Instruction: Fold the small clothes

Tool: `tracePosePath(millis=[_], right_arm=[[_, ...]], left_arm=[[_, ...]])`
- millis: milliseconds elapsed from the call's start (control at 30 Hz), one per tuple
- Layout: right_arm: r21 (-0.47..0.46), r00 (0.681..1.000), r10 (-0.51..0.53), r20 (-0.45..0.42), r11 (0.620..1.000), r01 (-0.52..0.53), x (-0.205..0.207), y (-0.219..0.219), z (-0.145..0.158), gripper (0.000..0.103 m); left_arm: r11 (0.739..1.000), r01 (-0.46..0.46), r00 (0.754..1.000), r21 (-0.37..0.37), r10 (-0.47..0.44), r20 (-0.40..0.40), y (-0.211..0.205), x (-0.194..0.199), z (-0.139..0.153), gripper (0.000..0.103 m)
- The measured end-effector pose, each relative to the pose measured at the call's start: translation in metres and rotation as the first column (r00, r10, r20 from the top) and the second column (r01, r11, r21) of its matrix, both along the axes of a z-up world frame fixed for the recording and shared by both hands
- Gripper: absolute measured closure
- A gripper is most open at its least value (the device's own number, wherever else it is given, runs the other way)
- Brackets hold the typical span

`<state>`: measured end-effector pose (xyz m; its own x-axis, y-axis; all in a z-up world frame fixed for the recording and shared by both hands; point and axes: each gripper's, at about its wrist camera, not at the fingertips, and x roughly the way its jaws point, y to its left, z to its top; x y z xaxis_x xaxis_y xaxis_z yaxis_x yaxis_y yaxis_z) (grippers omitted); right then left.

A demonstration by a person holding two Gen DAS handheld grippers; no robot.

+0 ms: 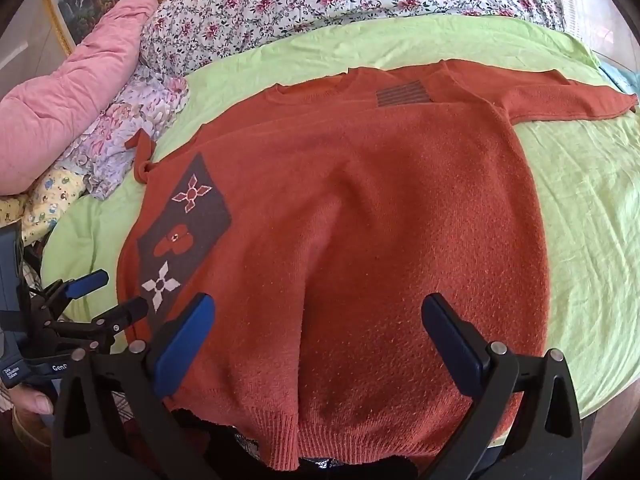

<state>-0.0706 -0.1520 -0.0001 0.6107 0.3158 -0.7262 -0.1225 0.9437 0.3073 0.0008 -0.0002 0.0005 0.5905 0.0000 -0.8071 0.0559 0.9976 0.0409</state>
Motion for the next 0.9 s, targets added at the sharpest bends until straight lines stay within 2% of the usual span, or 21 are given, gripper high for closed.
tracePosePath(millis=[567,900], right_arm=[[0.000,1.000,0.001,0.009,1.000,-0.001,0.0011,0.0048,0.0007,0.000],[0.000,1.000,0.002,0.012,1.000,-0.002,0.0007,0.0030,0.0027,0.000]], left_arm=[[1.000,-0.006,1.000,0.008,0.006,0.011,0.0018,-0.0013,-0.0006,0.003],[1.000,-0.008,1.000,0.005,0.008,-0.008,0.0009,0.0002,-0.0030,0.003]])
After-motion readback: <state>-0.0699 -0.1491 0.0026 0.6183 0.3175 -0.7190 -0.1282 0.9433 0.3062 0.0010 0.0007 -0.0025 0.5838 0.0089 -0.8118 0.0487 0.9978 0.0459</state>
